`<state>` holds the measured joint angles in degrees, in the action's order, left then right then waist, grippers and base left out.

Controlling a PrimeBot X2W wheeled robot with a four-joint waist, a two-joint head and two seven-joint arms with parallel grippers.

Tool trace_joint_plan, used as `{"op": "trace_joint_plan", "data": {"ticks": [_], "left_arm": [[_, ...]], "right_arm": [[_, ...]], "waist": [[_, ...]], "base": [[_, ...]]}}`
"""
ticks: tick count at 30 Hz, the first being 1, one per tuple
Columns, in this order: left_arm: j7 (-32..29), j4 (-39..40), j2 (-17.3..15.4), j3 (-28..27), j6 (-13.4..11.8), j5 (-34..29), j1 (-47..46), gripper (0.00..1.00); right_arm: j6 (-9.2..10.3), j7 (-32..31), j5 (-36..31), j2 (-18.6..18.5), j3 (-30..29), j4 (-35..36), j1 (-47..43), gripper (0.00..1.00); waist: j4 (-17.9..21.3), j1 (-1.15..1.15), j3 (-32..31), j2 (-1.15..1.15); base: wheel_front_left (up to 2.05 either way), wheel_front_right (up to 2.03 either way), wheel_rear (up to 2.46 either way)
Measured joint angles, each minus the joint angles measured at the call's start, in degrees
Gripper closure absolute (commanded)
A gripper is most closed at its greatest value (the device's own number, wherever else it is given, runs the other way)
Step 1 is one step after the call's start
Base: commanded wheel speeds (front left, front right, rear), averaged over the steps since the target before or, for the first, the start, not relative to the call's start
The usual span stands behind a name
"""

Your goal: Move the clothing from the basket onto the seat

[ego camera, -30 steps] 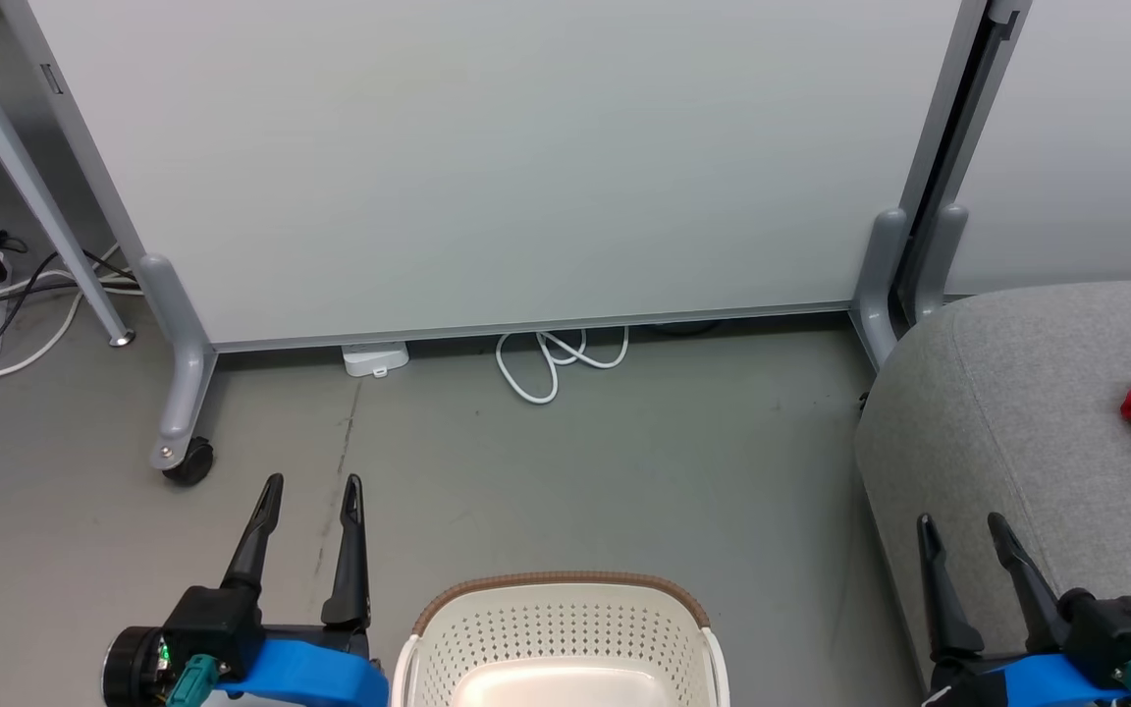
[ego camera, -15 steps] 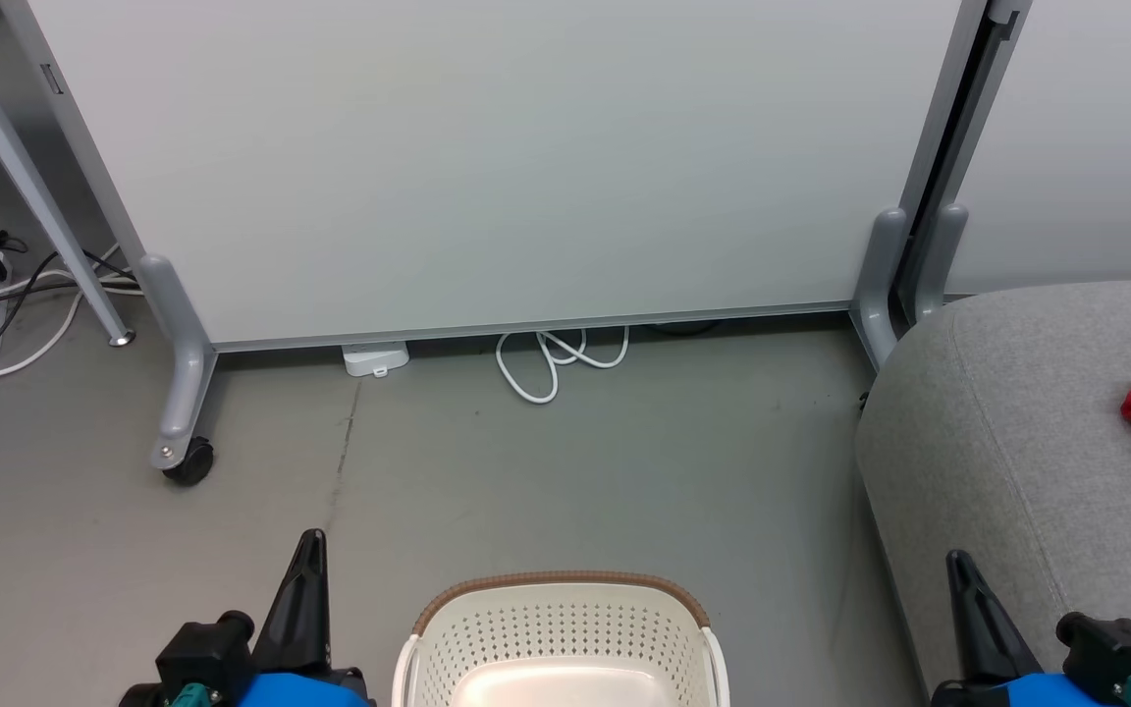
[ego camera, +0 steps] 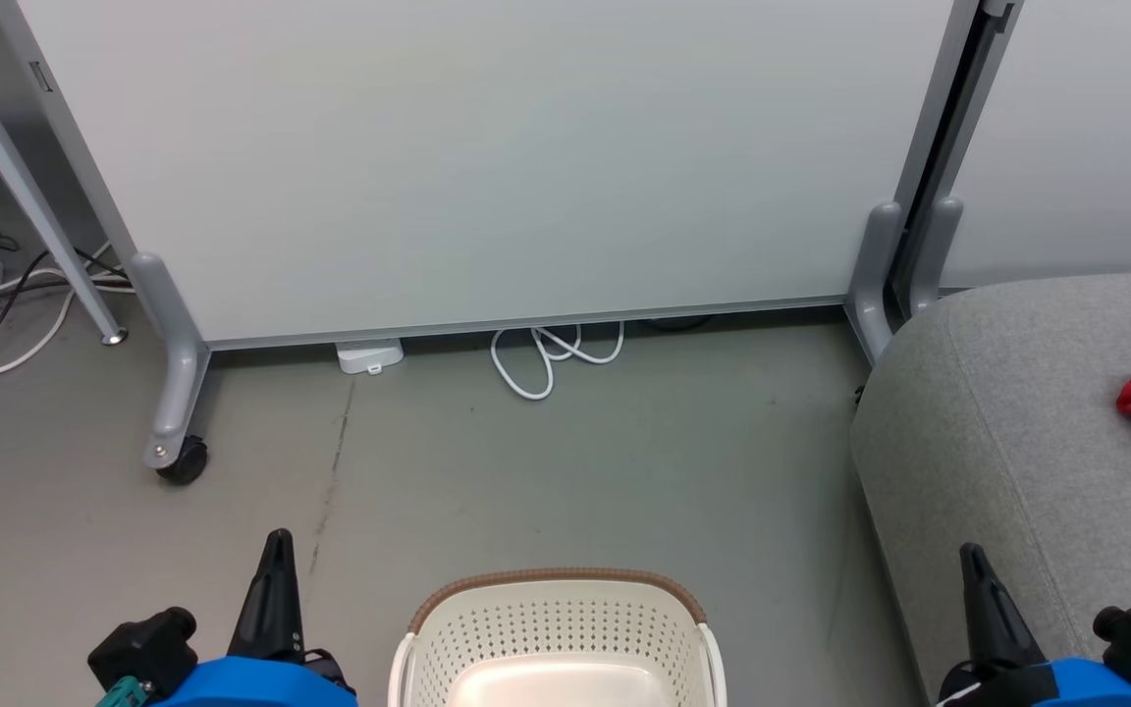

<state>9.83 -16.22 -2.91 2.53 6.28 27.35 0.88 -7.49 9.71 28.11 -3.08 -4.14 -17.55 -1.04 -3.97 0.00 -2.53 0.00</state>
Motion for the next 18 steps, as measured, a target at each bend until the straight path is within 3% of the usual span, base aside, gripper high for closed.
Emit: {"op": "trace_joint_plan", "data": {"ticks": [18], "left_arm": [[-4.02,0.48,0.01,-2.11,0.29,15.89,-1.59,1.00]], "right_arm": [[0.01,-3.90,15.69,0.04,-0.51,0.76,1.61,1.00]], "waist": [[0.66,0.00,0.45,0.00]], "base": [[0.00,0.00,0.00]]}}
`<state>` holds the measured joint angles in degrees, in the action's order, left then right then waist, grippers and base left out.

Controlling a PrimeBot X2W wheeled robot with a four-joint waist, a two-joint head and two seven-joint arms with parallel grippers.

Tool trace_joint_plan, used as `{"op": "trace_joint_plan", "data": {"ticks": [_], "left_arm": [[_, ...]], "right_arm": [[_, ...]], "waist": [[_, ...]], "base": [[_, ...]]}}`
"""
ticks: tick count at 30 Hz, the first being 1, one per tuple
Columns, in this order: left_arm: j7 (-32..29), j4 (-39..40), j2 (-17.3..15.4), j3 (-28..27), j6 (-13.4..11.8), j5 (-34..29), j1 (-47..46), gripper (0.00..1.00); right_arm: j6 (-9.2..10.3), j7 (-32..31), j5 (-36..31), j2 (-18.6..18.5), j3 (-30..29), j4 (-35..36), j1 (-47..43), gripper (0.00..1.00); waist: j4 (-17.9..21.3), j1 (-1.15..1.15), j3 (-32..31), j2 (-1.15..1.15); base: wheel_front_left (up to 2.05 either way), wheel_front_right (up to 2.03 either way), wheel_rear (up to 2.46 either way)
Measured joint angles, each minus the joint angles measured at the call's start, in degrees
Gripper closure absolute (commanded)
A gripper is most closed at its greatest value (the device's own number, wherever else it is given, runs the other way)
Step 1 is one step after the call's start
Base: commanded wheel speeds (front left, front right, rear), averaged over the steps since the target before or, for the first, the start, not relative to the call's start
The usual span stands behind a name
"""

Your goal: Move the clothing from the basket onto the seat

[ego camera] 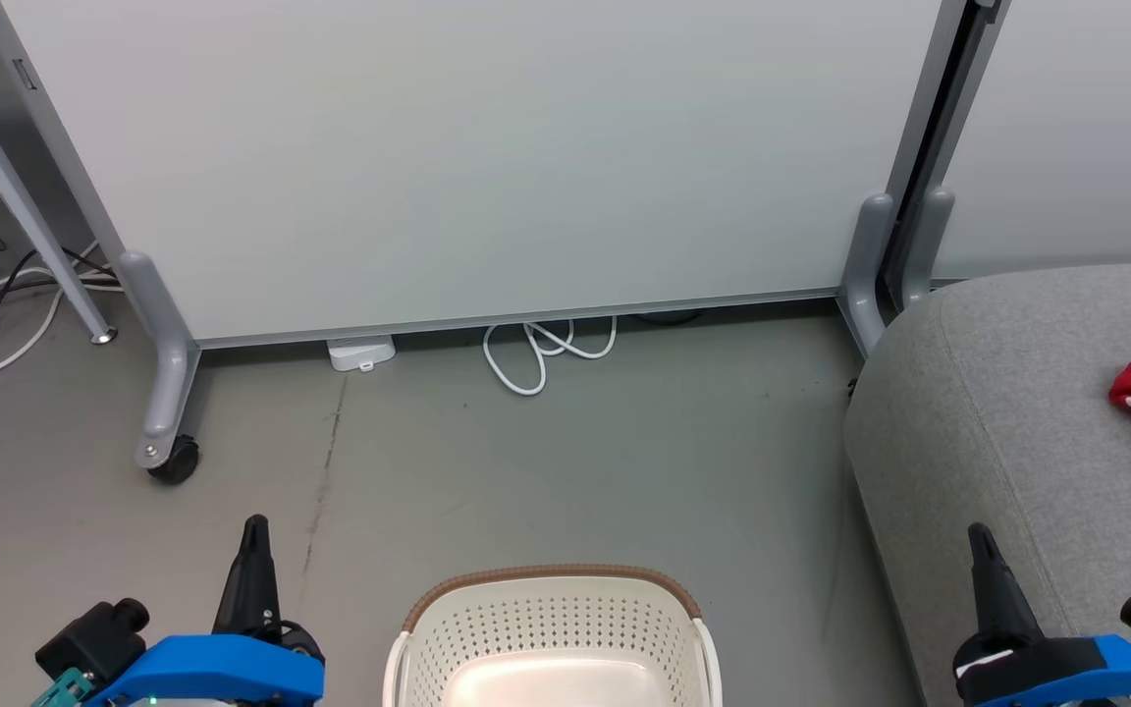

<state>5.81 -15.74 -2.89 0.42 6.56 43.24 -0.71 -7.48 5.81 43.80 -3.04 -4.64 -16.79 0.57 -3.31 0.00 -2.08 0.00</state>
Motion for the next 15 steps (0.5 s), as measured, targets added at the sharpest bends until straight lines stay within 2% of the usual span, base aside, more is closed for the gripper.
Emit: {"op": "trace_joint_plan", "data": {"ticks": [15], "left_arm": [[-2.76,0.37,0.01,-1.62,0.08,11.13,-1.17,1.00]], "right_arm": [[0.00,-2.77,11.00,0.04,-0.45,0.68,1.22,1.00]], "waist": [[0.55,0.00,0.38,0.00]], "base": [[0.00,0.00,0.00]]}}
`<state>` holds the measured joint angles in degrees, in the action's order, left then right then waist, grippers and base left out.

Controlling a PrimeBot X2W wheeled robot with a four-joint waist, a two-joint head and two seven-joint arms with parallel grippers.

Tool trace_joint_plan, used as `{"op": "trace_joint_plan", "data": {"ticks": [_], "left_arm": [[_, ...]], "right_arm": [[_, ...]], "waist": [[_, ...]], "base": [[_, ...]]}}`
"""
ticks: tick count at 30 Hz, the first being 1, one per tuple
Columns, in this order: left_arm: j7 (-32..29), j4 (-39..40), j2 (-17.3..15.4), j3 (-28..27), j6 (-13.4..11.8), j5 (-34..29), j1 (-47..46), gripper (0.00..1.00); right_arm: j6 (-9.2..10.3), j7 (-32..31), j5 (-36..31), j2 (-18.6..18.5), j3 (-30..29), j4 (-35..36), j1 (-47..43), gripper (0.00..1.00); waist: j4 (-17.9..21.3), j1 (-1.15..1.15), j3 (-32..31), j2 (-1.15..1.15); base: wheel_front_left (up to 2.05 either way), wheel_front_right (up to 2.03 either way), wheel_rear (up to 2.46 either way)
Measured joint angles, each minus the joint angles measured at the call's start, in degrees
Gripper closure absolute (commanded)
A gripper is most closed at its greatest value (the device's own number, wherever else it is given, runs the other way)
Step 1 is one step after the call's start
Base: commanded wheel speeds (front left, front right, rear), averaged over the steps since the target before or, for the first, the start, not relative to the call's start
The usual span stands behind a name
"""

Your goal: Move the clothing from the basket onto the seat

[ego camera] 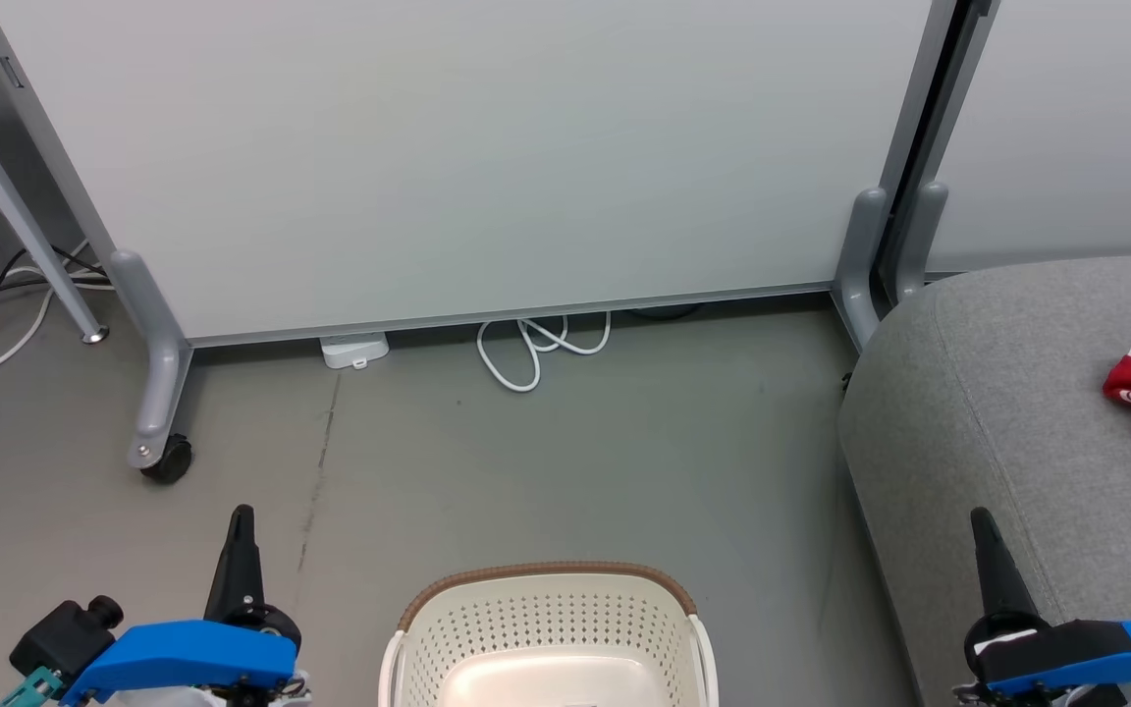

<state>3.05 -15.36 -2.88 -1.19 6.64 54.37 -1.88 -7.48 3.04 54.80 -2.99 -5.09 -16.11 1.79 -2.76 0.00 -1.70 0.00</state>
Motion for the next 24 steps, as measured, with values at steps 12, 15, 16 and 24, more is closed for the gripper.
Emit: {"op": "trace_joint_plan", "data": {"ticks": [12,15,16,24], "left_arm": [[-2.00,0.29,0.00,-1.14,0.21,7.79,-0.81,1.00],[-2.47,0.33,0.00,-1.45,0.22,9.51,-0.93,1.00],[-2.54,0.34,0.01,-1.53,0.22,10.18,-0.94,1.00],[-3.64,0.47,0.00,-2.02,0.24,14.78,-1.61,1.00]], "right_arm": [[0.00,-2.01,7.70,0.01,-0.31,0.40,0.74,1.00],[0.00,-2.44,9.37,0.02,-0.37,0.47,1.10,1.00],[0.00,-2.55,9.98,0.02,-0.41,0.51,1.25,1.00],[0.00,-3.58,14.59,0.03,-0.59,0.71,1.57,1.00]], "waist": [[0.44,0.00,0.30,0.00],[0.55,0.00,0.37,0.00],[0.59,0.00,0.40,0.00],[0.88,0.00,0.60,0.00]], "base": [[0.00,0.00,0.00],[0.00,0.00,0.00],[0.00,0.00,0.00],[0.00,0.00,0.00]]}}
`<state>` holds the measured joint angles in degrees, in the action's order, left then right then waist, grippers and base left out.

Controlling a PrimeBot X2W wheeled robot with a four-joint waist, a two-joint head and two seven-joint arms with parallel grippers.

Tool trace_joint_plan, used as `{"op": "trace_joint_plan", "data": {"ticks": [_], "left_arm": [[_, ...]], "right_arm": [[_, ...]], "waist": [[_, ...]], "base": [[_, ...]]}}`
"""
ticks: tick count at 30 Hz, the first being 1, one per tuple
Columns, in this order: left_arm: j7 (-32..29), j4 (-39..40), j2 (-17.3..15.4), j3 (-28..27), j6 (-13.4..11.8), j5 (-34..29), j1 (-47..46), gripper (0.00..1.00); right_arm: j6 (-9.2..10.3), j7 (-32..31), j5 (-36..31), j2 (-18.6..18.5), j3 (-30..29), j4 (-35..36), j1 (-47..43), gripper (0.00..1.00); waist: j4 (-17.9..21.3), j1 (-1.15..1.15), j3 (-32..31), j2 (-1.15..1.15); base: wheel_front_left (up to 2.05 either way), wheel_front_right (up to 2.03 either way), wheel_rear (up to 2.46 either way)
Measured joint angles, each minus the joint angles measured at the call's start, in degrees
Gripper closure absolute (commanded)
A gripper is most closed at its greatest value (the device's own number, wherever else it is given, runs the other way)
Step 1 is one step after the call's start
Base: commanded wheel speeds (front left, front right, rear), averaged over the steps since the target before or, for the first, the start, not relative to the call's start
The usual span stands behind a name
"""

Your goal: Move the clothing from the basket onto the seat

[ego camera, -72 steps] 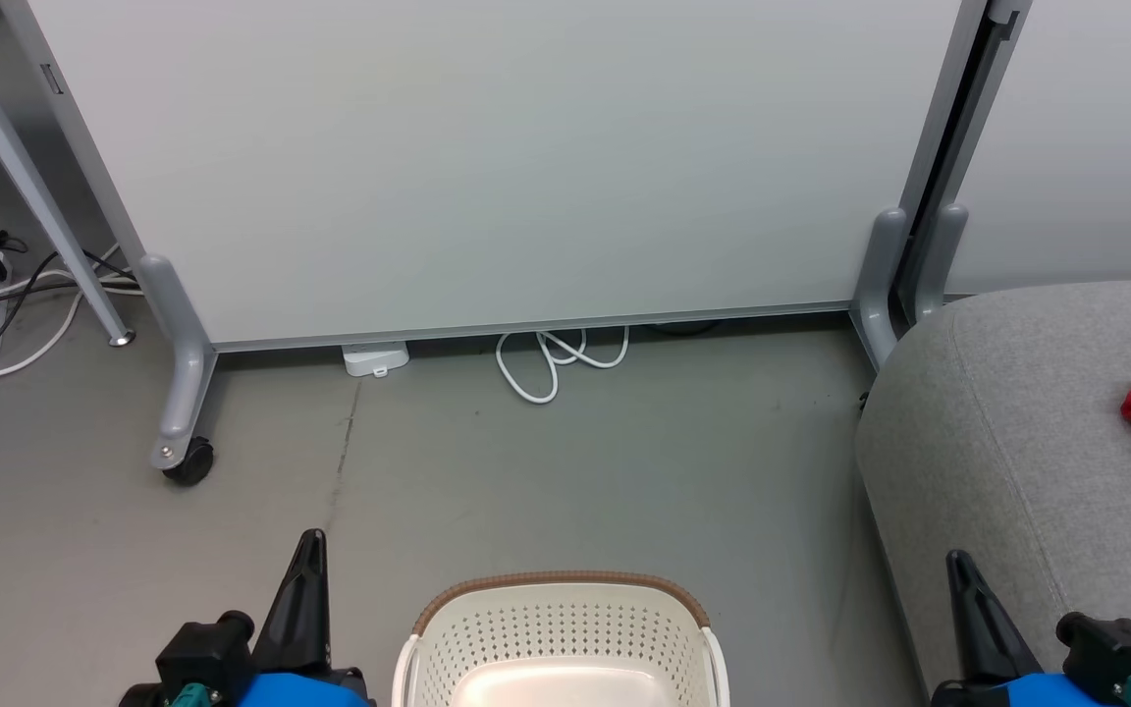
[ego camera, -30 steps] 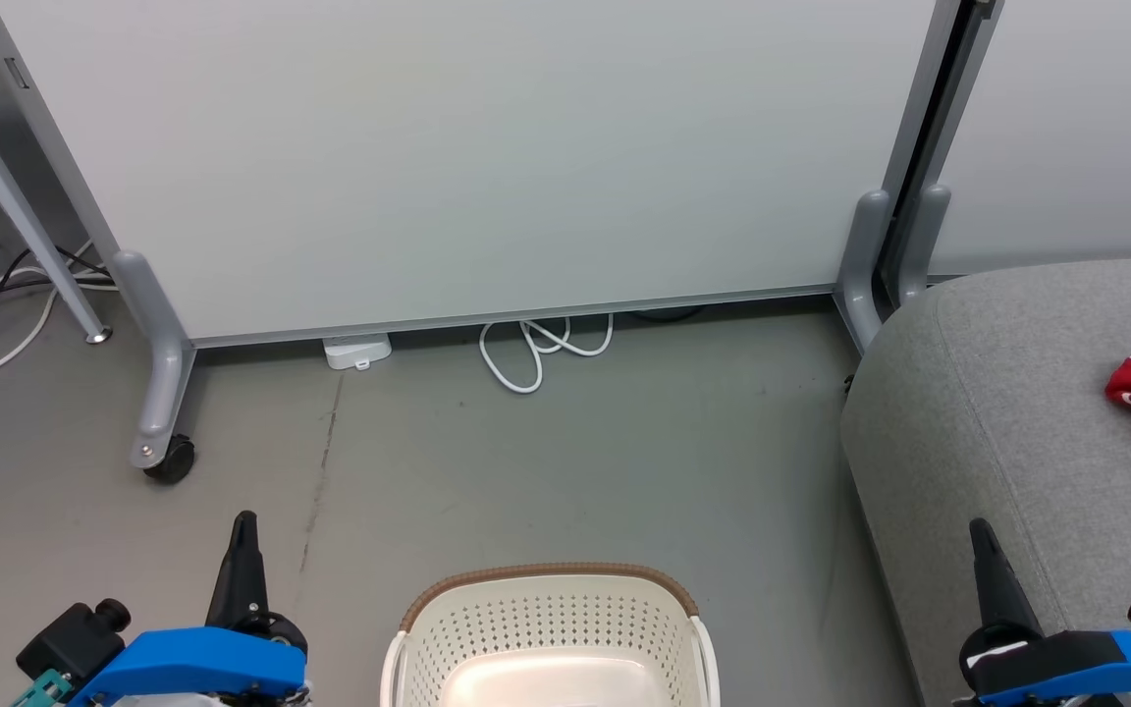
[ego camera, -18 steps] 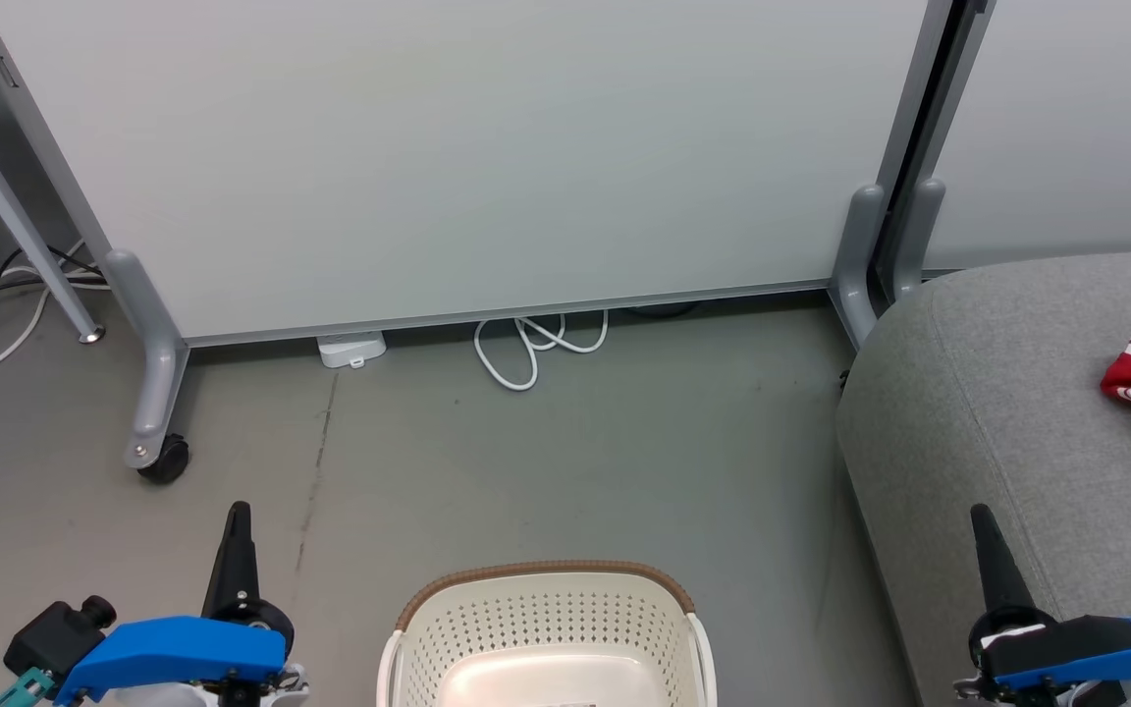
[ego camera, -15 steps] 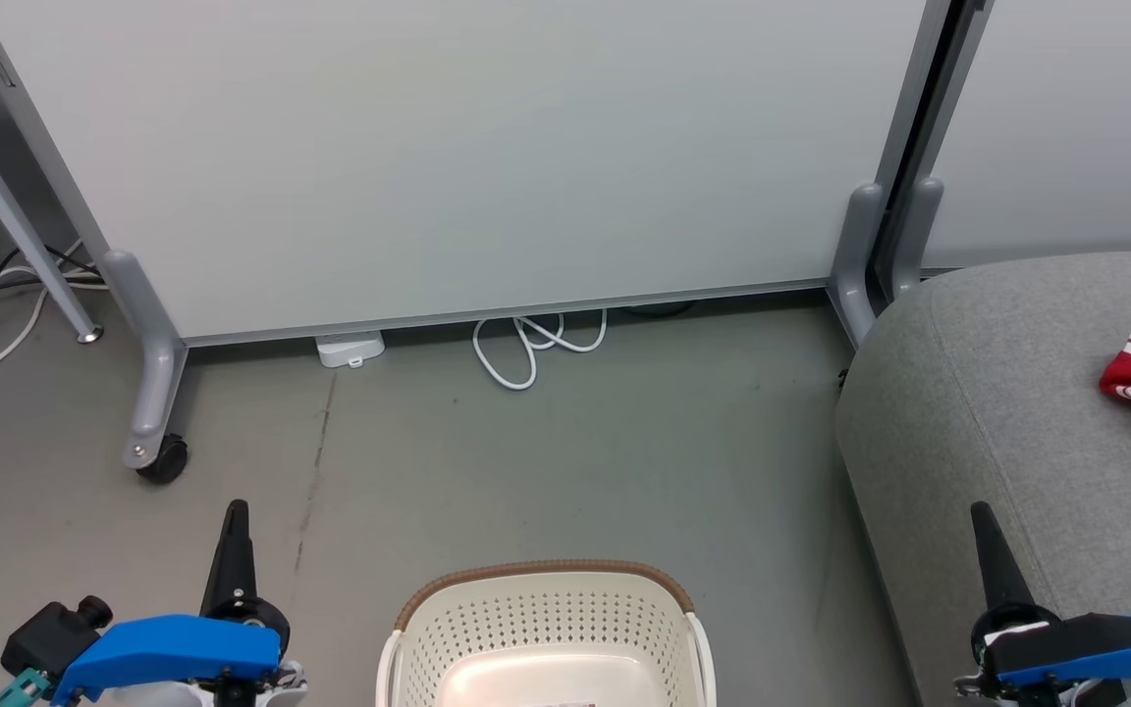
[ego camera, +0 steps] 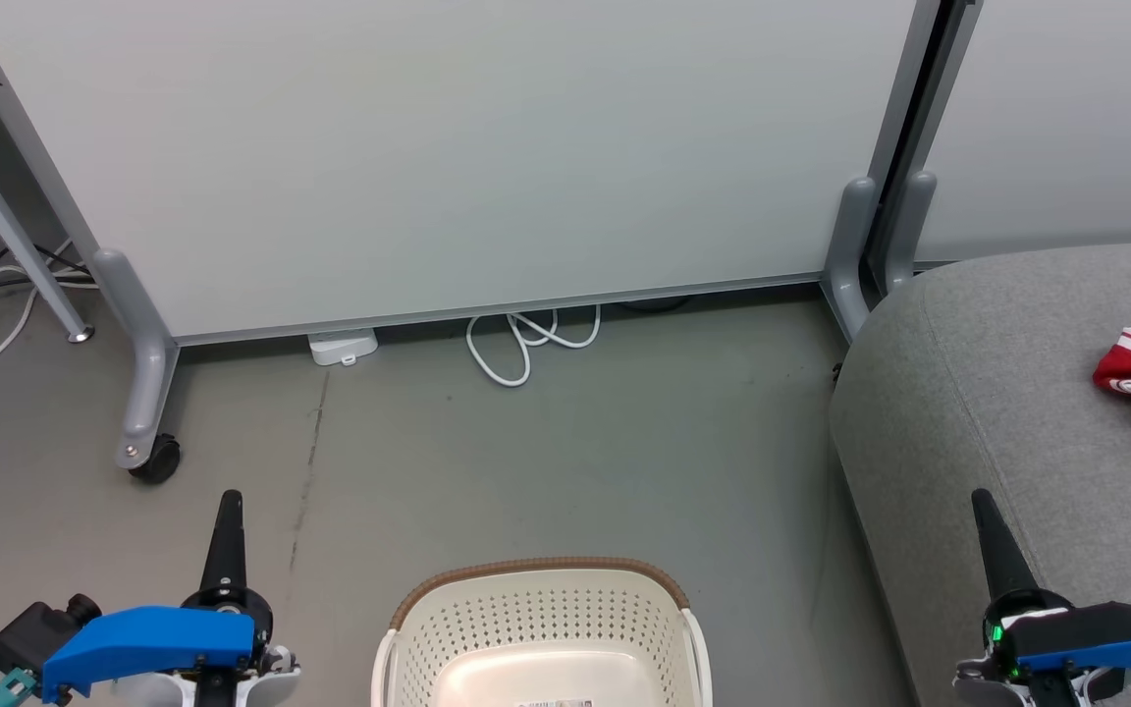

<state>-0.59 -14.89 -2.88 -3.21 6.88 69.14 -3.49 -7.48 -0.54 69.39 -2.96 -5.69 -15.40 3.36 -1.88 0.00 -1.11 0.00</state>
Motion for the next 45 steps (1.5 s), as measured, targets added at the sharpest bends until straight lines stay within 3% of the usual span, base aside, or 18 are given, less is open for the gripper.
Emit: {"op": "trace_joint_plan", "data": {"ticks": [45], "left_arm": [[-5.38,0.60,0.00,-3.03,0.33,20.76,-2.22,1.00]], "right_arm": [[0.00,-5.49,20.40,0.01,-0.73,1.20,2.32,1.00]], "waist": [[1.65,0.00,1.12,0.00]], "base": [[0.00,0.00,0.00]]}}
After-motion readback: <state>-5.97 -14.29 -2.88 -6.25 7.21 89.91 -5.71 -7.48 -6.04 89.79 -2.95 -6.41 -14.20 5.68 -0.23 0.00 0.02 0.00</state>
